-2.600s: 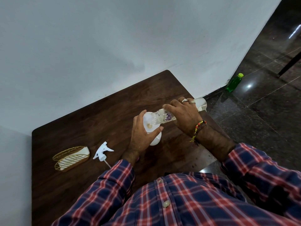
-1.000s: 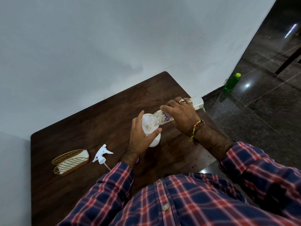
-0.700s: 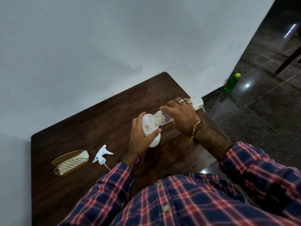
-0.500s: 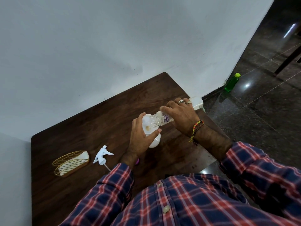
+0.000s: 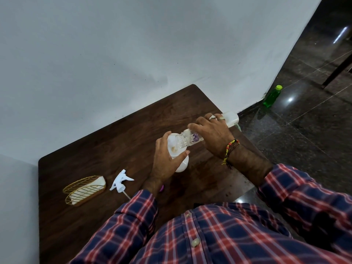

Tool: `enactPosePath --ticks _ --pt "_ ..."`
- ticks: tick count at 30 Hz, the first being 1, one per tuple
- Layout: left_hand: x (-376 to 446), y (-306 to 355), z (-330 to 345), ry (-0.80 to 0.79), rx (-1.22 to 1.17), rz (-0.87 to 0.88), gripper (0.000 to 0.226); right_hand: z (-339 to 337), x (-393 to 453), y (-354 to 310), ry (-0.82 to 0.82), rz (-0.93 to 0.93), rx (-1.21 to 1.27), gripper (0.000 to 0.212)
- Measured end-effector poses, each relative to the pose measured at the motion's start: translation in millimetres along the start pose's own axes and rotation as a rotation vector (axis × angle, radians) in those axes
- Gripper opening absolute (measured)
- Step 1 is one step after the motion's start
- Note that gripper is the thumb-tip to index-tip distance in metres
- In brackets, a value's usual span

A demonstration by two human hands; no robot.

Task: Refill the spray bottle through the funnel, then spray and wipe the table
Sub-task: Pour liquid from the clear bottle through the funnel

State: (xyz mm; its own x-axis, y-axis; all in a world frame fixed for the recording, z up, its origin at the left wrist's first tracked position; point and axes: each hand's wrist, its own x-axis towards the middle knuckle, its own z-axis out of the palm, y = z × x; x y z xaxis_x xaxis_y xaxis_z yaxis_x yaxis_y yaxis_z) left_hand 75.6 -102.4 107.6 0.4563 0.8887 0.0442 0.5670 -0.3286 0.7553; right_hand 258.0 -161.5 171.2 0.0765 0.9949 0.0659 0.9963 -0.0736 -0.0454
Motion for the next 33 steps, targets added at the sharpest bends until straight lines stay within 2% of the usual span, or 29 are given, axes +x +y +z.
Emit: enactPosePath --ticks 11,33 --pt "-0.5 -0.5 -0.1 -0.001 0.015 0.005 0.088 -1.1 0.0 0.0 -0.005 -0.005 0.01 0.058" --pt "-1.3 0.4 -3.7 -0.018 -0.013 0.025 0.087 -0.1 2.7 1.0 0.043 -0.022 0.01 0.05"
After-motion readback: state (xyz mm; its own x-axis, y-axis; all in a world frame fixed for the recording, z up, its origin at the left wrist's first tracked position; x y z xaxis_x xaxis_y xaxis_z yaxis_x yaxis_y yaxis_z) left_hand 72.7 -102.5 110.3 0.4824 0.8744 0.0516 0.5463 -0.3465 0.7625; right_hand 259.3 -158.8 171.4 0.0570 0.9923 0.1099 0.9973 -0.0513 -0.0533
